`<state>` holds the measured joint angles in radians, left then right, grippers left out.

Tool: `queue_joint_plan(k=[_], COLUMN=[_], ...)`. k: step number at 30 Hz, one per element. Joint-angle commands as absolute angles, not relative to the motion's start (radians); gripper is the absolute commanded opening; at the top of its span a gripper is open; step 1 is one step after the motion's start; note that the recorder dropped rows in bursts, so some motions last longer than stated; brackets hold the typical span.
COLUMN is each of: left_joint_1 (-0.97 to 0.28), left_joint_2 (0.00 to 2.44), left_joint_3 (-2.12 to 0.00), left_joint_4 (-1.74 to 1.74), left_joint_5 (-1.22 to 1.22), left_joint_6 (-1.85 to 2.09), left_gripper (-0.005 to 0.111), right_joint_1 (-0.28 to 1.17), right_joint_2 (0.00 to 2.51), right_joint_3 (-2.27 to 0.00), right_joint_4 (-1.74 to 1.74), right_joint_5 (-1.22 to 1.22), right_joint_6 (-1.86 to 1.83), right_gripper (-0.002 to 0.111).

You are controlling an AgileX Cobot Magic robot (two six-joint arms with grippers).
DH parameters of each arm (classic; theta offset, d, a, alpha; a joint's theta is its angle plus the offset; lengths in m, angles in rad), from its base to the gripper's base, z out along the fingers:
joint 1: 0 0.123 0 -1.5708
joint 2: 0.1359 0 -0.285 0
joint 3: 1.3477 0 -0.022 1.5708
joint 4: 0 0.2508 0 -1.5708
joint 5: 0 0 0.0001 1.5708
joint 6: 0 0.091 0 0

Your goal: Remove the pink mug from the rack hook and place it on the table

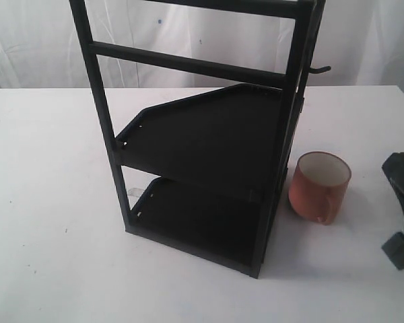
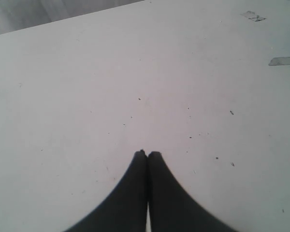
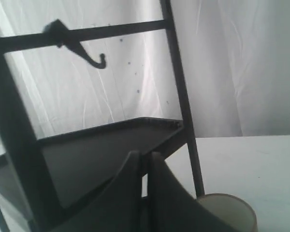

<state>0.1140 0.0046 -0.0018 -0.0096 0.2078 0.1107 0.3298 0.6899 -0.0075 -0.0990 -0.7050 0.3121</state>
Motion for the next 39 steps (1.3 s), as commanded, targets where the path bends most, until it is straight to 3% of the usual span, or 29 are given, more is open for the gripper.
queue_joint_plan(k=[1, 4, 13, 25, 34, 39], left_joint_1=[0.117, 0.117, 0.117, 0.117, 0.117, 0.117], left_joint_2=[0.0, 0.0, 0.0, 0.0, 0.0, 0.0], left_joint_3=[0.0, 0.0, 0.0, 0.0, 0.0, 0.0], left_joint_4=[-0.021, -0.021, -0.021, -0.021, -0.021, -0.021], left_joint_5=[0.21, 0.21, 0.21, 0.21, 0.21, 0.21], left_joint_6=[0.108, 0.108, 0.108, 0.108, 0.108, 0.108], left_gripper=[0.0, 0.0, 0.0, 0.0, 0.0, 0.0], right_joint_1=[0.328, 0.328, 0.328, 0.328, -0.034, -0.128], right_joint_2=[0.511, 0.425, 0.241, 0.099, 0.017, 0.0], right_joint_3=[0.0, 0.0, 0.0, 0.0, 0.0, 0.0], right_joint_4=[-0.169, -0.169, -0.316, -0.224, -0.235, -0.215], right_joint_5=[-0.442, -0.342, -0.38, -0.414, -0.361, -0.251], right_joint_6=[0.316, 0.316, 0.3, 0.151, 0.153, 0.162], right_gripper=[0.0, 0.0, 0.0, 0.0, 0.0, 0.0])
